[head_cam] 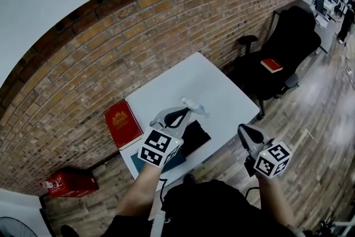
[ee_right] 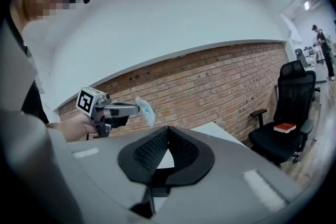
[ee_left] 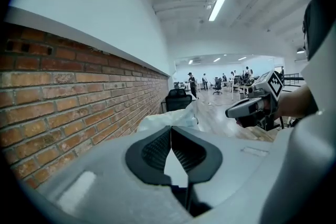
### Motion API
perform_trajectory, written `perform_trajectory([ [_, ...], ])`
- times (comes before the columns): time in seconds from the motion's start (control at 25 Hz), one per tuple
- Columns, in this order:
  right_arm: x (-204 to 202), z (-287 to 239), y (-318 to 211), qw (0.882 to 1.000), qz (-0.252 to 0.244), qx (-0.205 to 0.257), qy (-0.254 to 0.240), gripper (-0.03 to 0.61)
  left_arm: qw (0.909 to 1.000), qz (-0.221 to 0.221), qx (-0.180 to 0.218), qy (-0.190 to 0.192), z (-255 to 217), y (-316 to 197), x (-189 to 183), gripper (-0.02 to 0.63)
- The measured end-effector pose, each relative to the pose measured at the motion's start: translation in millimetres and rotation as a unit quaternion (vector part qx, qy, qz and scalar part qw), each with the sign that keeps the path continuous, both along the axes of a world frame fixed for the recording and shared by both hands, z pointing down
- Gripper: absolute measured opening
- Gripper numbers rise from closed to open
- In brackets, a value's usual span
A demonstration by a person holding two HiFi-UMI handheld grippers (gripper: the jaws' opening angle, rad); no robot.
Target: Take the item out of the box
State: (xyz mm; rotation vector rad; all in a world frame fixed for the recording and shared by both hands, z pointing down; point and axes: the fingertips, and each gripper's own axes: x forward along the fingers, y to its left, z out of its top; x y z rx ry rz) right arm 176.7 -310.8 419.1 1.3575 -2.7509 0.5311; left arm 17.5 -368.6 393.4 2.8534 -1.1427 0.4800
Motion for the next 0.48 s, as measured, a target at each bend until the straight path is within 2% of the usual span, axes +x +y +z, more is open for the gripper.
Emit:
perform_trajectory([
  [0.32, 2.3, -15.5, 8.3, 0.999, 0.003, 0.031, -0.021, -0.002, 0.9980, -0.020, 0.003, 0.060, -2.5, 14.0, -5.8, 0.006],
  [0.48, 4.2, -16.5, 11.6, 0.999, 0.003, 0.040, -0.012, -0.002, 0.9959, -0.033, 0.002, 0.085, -1.6, 14.4, -8.3, 0.006],
])
